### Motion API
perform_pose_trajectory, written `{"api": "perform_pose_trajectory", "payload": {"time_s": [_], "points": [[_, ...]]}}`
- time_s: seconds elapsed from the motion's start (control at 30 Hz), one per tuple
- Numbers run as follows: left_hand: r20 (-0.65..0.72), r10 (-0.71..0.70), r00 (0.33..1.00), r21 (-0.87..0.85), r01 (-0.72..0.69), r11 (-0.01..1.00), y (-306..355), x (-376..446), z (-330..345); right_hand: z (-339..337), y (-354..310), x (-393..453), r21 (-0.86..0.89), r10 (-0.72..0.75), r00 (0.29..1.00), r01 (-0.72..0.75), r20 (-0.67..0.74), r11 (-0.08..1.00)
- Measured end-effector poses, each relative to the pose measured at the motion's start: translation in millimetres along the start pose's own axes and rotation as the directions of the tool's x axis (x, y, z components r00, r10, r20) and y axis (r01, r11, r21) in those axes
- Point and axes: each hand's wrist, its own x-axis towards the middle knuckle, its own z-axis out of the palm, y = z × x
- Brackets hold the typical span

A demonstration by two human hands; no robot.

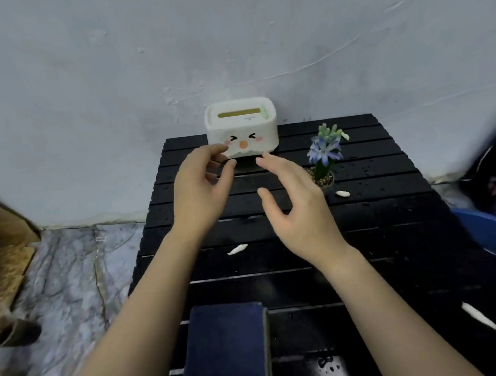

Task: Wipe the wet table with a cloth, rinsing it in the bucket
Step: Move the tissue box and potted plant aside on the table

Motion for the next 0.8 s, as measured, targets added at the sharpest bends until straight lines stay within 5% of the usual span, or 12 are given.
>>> {"api": "perform_pose_trajectory", "payload": {"time_s": [0.23, 0.47, 0.8], "points": [[0.239, 0.088, 0.967, 0.13, -0.121, 0.984, 0.5, -36.6, 39.8, -36.6, 44.2, -50.2, -0.198, 0.154, 0.986, -0.164, -0.066, 0.966], [0.575, -0.209, 0.791, 0.501, -0.139, 0.854, -15.8, -51.9, 68.2, -40.0, 88.1, -29.4, -0.425, 0.349, 0.927, -0.263, 0.138, 0.866], [0.574, -0.235, 0.784, 0.548, -0.154, 0.822, -21.6, -53.5, 73.4, -34.1, 117.3, -1.8, -0.415, 0.313, 0.927, -0.207, 0.207, 0.886]]}}
